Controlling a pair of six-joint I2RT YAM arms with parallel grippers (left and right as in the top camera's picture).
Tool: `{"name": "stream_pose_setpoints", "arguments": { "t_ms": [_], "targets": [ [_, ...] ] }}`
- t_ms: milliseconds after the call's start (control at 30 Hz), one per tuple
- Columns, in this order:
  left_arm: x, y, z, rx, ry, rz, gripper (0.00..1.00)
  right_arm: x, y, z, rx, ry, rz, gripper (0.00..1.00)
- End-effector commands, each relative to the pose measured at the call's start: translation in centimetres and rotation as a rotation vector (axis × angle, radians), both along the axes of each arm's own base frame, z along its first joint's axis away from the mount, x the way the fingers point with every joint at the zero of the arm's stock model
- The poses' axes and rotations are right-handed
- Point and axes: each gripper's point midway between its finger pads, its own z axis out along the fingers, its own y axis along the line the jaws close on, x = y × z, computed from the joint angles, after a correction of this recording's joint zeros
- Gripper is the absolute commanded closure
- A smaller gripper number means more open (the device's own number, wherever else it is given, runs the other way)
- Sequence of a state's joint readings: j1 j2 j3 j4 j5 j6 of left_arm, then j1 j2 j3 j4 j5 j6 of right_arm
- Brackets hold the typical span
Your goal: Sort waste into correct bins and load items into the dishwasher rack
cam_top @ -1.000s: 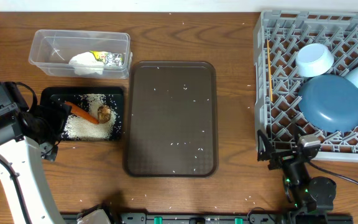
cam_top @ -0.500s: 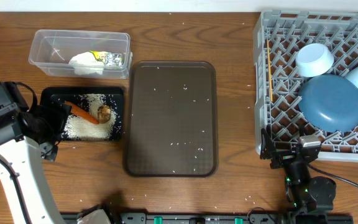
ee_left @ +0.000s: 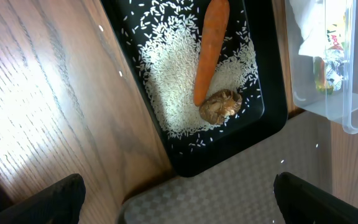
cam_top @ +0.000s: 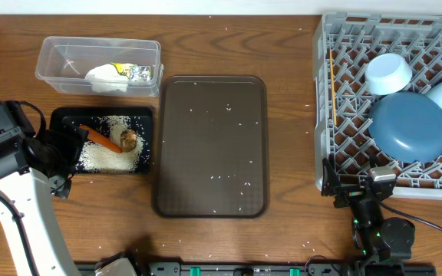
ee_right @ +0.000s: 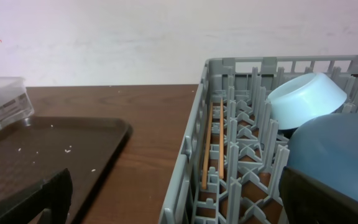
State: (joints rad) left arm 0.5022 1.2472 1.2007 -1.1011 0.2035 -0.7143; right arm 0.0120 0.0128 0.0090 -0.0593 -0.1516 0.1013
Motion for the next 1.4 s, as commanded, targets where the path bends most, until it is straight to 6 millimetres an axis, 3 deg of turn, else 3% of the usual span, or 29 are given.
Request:
{"name": "stream_pose_setpoints", "arguments": {
  "t_ms": [0,867,1133,1367],
  "targets": [
    [-0.2,0.1,0.1,0.002,0.002,0.014,0.02,0.0,-0.5,-0.1,-0.014,-0.003,-0.024,0.01],
    [-0.6,0.4,0.5,0.032,-0.002,0.022,0.02,0.0,-0.5,-0.1,-0.014,-0.003,-0.024,0.01],
    [-1.2,-2.1,1.2,0.164,-0.079,-0.098,0.02,0.0,-0.5,-0.1,-0.014,-0.003,-0.024,0.01],
    [0.6,-6.8,-1.0,0.248,-0.341,-0.300,0.02,0.0,-0.5,-0.1,-0.014,-0.003,-0.024,0.01]
  ]
}}
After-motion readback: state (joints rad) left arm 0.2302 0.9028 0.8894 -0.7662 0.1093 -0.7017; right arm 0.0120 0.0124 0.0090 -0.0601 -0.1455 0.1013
